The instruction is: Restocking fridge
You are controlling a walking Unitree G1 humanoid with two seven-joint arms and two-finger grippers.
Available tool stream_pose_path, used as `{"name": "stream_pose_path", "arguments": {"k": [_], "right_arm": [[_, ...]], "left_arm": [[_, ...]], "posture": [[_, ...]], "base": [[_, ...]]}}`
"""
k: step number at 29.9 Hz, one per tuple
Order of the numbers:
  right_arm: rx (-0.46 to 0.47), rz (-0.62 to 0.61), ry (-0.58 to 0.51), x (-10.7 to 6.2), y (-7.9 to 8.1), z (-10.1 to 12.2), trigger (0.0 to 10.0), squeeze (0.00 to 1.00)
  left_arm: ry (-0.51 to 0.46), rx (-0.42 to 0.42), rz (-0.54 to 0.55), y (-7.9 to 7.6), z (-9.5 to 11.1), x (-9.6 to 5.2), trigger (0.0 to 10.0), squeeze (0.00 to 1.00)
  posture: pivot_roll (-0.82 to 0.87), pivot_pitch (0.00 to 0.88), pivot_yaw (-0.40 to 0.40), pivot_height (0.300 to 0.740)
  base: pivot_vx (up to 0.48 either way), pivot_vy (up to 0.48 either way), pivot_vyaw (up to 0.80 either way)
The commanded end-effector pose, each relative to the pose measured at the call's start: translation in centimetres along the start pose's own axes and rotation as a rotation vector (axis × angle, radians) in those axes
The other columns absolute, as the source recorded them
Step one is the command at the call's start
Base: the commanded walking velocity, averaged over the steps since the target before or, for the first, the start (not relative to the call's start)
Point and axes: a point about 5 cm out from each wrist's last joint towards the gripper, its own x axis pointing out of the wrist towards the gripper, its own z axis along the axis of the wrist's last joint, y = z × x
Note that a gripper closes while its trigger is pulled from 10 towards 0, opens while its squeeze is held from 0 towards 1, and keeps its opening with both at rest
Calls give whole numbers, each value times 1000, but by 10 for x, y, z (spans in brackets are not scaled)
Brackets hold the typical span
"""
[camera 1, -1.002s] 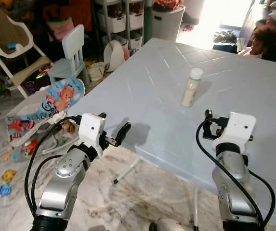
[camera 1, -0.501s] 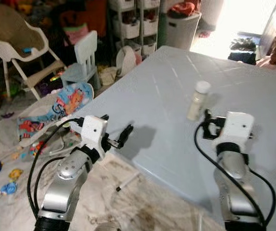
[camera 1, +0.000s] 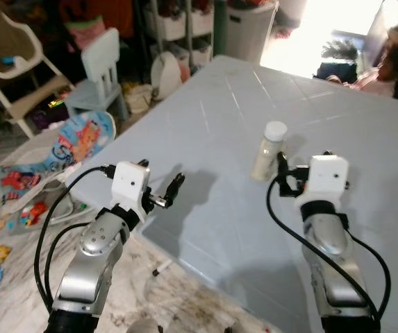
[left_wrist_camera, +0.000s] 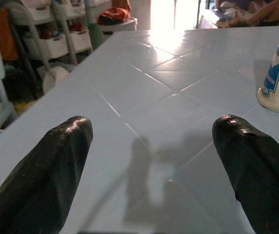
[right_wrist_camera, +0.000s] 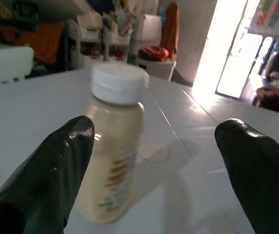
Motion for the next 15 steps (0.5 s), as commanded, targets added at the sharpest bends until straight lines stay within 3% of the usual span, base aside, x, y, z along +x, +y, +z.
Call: {"name": "stream_pose_path", "arguments": {"k": [1,9,10,11,12,13,14,15], "right_arm": [[-4,-4,-7,1,-1,1,10000,1000],[-15,33,-18,2,3,3,10000,1000],[-32,51,-22,4,3,3,10000,914],[-44,63,-26,6,3,4,10000,914],[-48,71,-28,10,1,4,10000,122],[-45,68,-27,12,-1,5,10000,122],[-38,67,-24,14,-2,5,10000,0],[-34,70,-21,20,-6,5,10000,0]], "left_arm": [[-7,10,13,2,1,0,10000,0],[-7,11,12,2,2,0,10000,0],[-6,12,10,2,1,1,10000,0],[-5,13,8,2,1,1,10000,0],[-3,15,6,2,1,0,10000,0],[-3,15,5,1,1,0,10000,0],[-3,16,4,1,1,0,10000,0],[-1,16,2,1,1,0,10000,0]], "posture": [[33,0,6,740],[31,0,8,740],[31,1,9,740],[32,4,11,740],[33,10,14,740],[33,10,14,740],[34,13,15,740],[36,16,16,740]], "base": [[0,0,0],[0,0,0],[0,0,0],[0,0,0],[0,0,0],[0,0,0],[0,0,0],[0,0,0]]}}
